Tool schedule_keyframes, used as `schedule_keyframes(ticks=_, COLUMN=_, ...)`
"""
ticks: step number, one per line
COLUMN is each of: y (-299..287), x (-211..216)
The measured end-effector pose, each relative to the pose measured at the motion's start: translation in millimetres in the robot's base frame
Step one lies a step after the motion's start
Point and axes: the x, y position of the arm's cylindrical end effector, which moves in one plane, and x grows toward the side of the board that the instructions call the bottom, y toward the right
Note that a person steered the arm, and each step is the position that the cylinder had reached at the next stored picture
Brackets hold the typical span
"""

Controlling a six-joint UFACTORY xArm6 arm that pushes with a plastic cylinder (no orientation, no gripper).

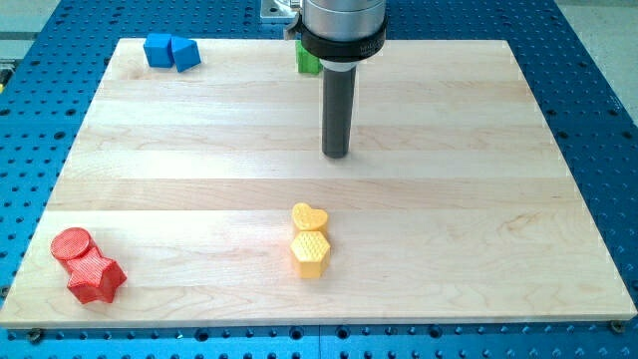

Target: Form a triangle with blue blocks and green circle

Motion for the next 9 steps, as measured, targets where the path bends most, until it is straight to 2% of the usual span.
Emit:
schedule_keyframes(ticks=3, y=13.9, x=-0.9)
schedule_keyframes(ticks=4, y=18.8, x=-21.2)
schedule_keyframes(ticks=5, y=-69.7, x=-45.0)
schedule_keyframes(ticks=6, y=-208.5, x=-44.9)
schedule_keyframes(ticks=7, y=-313.9, x=-74.6)
schedule_keyframes(ticks=8, y=-327.8, x=-88.5)
schedule_keyframes(ticks=9, y=-320.5, x=-137.0)
